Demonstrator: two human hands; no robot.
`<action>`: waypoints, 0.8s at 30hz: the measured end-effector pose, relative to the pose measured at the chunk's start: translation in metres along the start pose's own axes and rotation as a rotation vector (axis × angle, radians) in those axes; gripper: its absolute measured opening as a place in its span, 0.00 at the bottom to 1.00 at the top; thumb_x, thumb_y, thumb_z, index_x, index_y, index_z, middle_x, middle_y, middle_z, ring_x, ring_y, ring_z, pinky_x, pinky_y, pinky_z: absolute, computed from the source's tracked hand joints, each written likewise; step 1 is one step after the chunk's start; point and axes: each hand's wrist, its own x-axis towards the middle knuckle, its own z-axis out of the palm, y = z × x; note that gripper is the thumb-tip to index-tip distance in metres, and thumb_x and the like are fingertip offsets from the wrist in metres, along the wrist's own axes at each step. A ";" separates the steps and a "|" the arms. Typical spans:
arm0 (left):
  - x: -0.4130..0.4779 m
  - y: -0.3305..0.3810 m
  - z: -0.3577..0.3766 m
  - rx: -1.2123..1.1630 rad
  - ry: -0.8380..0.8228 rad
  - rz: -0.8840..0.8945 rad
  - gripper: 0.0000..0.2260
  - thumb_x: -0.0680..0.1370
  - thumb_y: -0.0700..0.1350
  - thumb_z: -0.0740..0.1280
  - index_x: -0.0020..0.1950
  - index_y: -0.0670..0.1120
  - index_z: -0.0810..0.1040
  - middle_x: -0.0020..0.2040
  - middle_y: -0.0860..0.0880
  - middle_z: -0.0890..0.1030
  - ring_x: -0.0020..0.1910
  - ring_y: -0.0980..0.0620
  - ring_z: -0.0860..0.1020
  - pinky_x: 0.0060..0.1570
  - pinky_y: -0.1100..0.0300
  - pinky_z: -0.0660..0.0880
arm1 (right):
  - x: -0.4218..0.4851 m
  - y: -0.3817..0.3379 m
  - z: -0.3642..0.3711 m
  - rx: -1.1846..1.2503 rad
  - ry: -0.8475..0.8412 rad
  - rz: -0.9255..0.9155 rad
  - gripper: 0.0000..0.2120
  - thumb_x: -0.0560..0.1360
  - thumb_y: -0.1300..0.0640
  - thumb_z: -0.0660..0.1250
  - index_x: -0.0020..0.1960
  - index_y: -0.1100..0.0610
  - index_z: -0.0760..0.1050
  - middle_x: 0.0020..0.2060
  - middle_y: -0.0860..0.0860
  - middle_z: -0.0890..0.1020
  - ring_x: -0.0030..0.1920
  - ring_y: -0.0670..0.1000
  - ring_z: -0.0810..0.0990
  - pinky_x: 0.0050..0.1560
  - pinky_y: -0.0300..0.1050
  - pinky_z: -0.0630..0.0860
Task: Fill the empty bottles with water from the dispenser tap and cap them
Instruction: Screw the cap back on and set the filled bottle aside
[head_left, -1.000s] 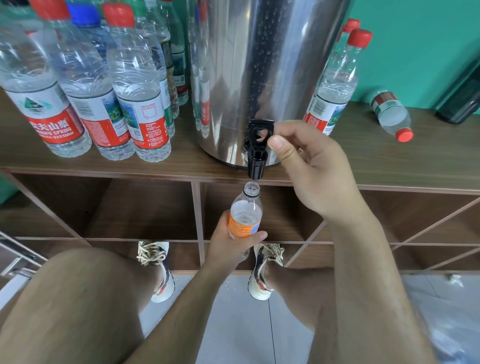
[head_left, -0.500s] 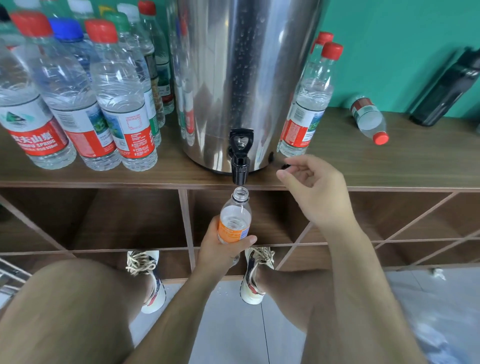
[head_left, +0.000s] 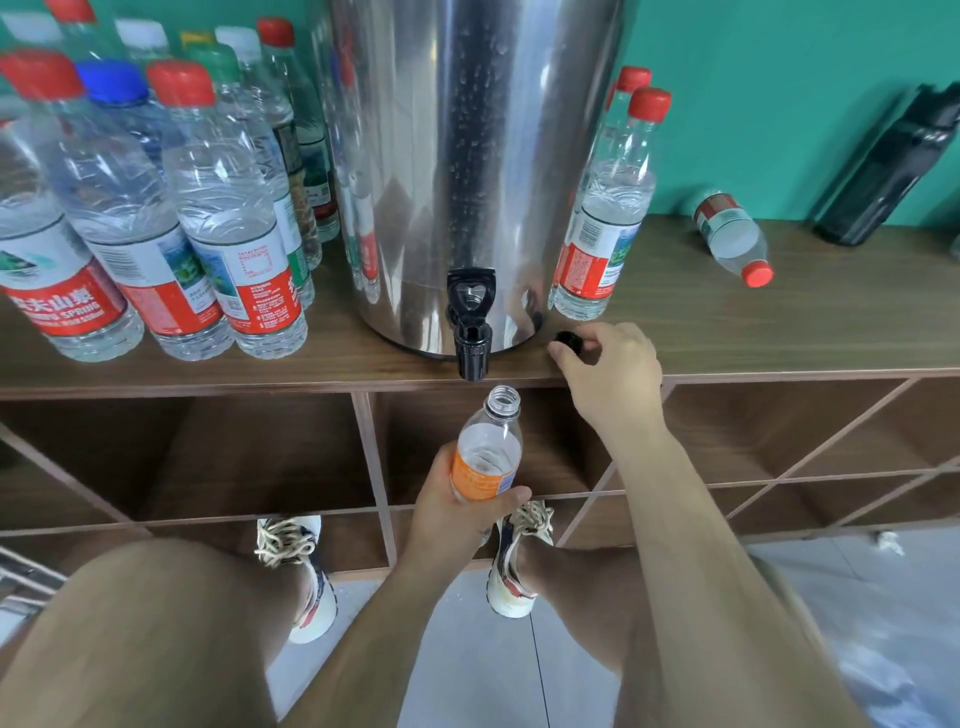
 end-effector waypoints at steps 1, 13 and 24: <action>0.000 0.001 0.000 0.004 -0.002 -0.004 0.28 0.66 0.43 0.84 0.60 0.56 0.75 0.51 0.59 0.84 0.51 0.58 0.83 0.39 0.72 0.76 | 0.001 0.000 -0.002 0.019 -0.008 0.001 0.16 0.77 0.46 0.75 0.59 0.56 0.82 0.52 0.54 0.80 0.56 0.57 0.78 0.59 0.57 0.76; -0.044 0.036 0.002 0.043 -0.129 0.044 0.25 0.68 0.36 0.82 0.58 0.52 0.76 0.47 0.56 0.85 0.41 0.66 0.82 0.36 0.73 0.75 | -0.070 -0.004 -0.089 0.330 -0.393 -0.424 0.17 0.77 0.68 0.72 0.64 0.58 0.80 0.55 0.48 0.79 0.48 0.48 0.79 0.51 0.35 0.77; -0.087 0.066 0.009 0.138 -0.274 0.109 0.23 0.69 0.33 0.80 0.58 0.48 0.77 0.44 0.52 0.84 0.38 0.64 0.82 0.34 0.72 0.75 | -0.086 -0.029 -0.180 0.259 -0.509 -0.432 0.15 0.76 0.64 0.76 0.62 0.55 0.83 0.49 0.45 0.83 0.48 0.43 0.80 0.54 0.34 0.76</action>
